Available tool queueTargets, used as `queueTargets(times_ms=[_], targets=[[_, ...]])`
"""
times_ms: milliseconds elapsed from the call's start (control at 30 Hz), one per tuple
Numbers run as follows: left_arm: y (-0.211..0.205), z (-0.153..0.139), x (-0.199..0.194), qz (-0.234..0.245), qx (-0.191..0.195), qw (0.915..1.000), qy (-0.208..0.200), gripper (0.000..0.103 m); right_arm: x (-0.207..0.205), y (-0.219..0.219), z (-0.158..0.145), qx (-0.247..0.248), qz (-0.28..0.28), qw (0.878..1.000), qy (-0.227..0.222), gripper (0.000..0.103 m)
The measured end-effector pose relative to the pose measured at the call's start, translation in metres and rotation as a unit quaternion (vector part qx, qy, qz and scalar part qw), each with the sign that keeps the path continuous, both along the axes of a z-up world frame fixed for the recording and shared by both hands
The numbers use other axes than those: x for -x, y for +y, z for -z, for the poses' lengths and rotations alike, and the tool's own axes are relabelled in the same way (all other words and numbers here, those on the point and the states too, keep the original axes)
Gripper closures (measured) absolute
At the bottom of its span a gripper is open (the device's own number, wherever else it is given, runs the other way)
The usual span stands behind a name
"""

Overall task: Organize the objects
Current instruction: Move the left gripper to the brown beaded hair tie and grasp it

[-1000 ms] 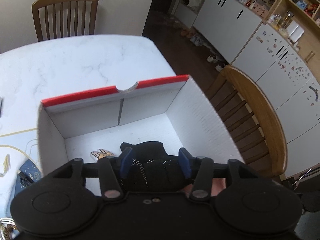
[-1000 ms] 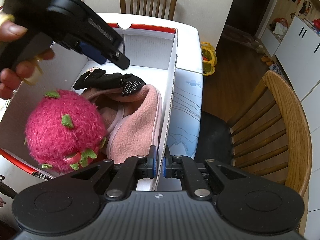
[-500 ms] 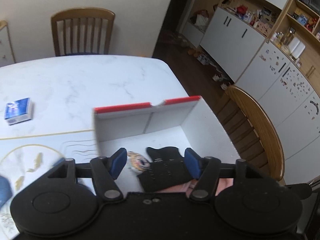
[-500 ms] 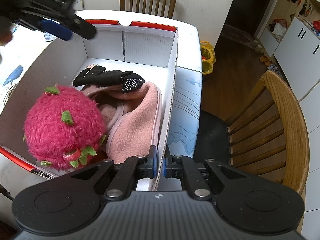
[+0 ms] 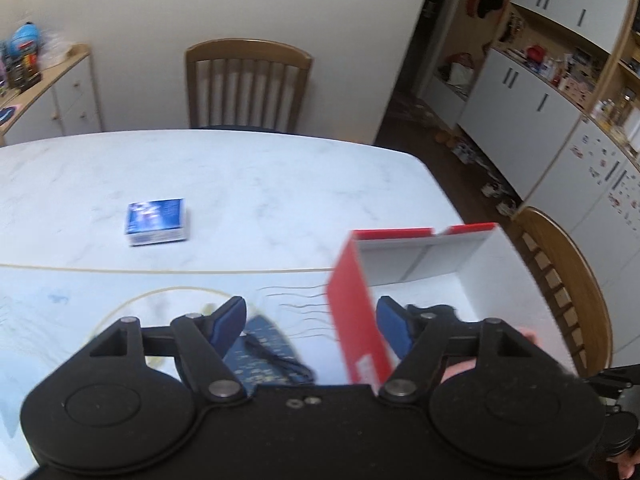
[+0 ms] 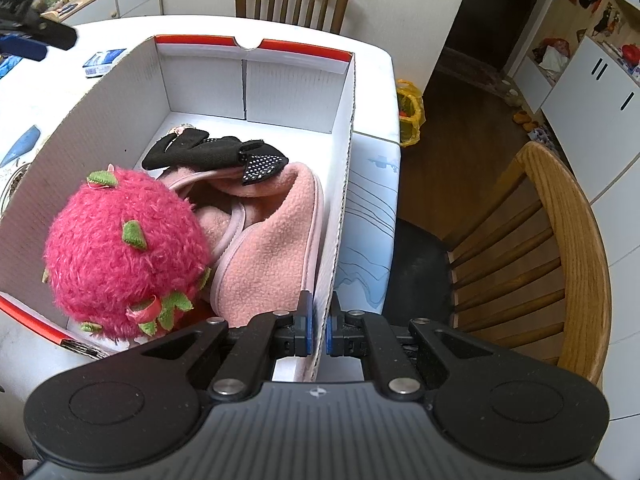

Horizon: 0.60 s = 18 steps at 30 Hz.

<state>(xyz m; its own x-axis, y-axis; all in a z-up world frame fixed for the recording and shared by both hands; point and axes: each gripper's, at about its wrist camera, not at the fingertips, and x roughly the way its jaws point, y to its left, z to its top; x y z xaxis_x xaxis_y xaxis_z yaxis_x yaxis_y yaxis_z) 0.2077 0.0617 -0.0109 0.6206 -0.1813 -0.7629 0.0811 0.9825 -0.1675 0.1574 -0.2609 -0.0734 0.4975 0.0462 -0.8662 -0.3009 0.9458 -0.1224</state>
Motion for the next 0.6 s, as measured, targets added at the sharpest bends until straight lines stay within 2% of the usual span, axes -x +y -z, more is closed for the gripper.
queueTargets(times_ms=[200, 233, 467, 600], targets=[[0.029, 0.013, 0.009, -0.021, -0.009, 0.9997, 0.01, 0.003, -0.001, 0.002, 0.0, 0.004, 0.005, 1.0, 0.002, 0.097], [0.032, 0.016, 0.011, -0.024, -0.01, 0.9996, 0.013, 0.002, -0.001, 0.003, 0.0, 0.005, 0.006, 1.0, 0.002, 0.097], [0.047, 0.047, 0.031, -0.03, -0.036, 0.9977, 0.05, 0.001, -0.001, 0.004, 0.0, 0.01, 0.007, 1.0, 0.004, 0.097], [0.044, 0.063, 0.049, -0.015, -0.059, 0.9968, 0.051, 0.001, -0.002, 0.005, 0.001, 0.011, 0.009, 1.0, 0.006, 0.096]])
